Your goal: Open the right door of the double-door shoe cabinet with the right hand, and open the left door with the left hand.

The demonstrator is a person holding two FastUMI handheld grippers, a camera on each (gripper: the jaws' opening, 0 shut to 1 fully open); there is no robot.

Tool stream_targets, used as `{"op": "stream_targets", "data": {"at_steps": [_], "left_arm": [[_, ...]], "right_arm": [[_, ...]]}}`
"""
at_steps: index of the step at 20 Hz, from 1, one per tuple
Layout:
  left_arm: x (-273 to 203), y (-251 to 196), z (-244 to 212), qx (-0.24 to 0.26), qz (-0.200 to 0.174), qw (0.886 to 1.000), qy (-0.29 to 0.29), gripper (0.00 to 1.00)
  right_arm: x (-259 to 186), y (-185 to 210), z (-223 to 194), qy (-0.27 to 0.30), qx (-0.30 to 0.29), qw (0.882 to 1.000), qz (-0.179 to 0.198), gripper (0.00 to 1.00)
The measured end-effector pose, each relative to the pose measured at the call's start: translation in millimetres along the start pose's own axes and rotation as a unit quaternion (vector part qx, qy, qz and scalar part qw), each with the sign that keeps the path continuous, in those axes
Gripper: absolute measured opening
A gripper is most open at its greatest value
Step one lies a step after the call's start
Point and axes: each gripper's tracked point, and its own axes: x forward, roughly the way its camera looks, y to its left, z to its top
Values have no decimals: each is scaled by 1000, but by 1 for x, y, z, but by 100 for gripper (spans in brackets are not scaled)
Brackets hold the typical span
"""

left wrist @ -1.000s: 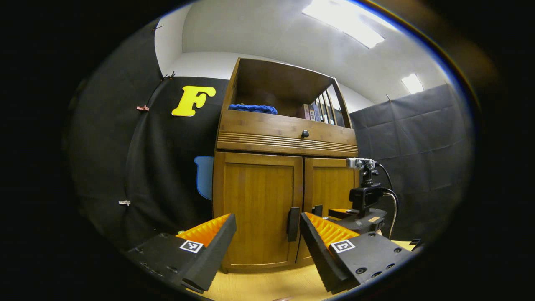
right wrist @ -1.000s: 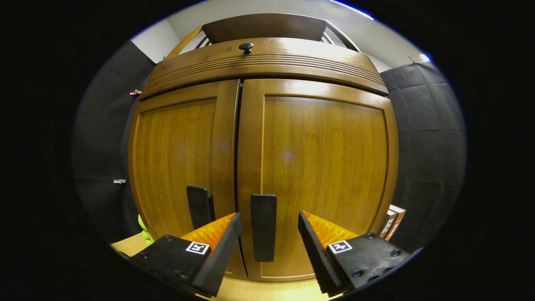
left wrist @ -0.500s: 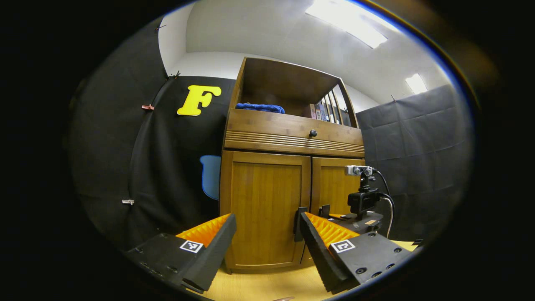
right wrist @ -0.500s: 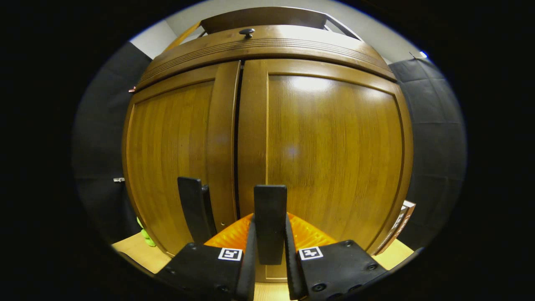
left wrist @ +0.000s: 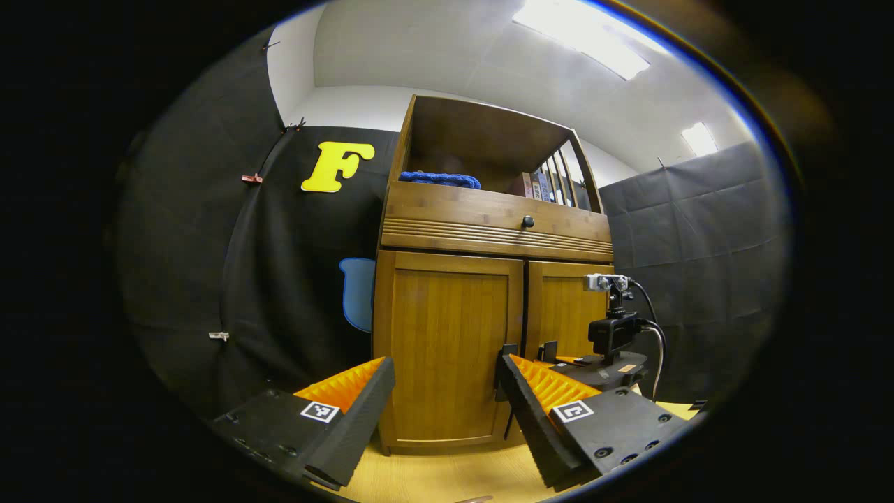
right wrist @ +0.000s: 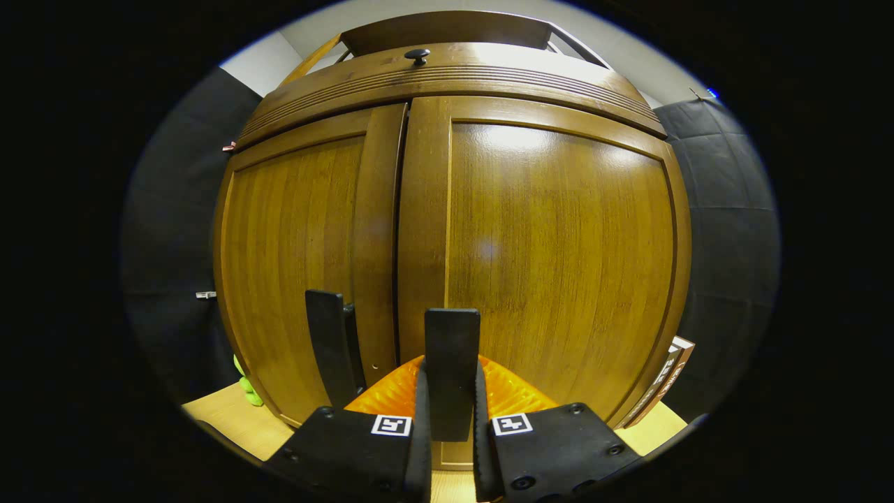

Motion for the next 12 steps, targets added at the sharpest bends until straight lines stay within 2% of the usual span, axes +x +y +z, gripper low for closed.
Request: {"op": "stream_targets", "data": {"at_steps": [1,11,12], "left_arm": [[-1,-2,0,0,0,1000,0,95],[-10,-29,4,-1,-21,1000,0,95],[-10,-31,4,-1,-23,1000,-1,95]], "right_arm": [[-4,0,0,1,1,1000,3,23],[-47,-7,-1,10,-6,1000,24,23],[-52,-8,-1,11,-8,1000,27,28]]}}
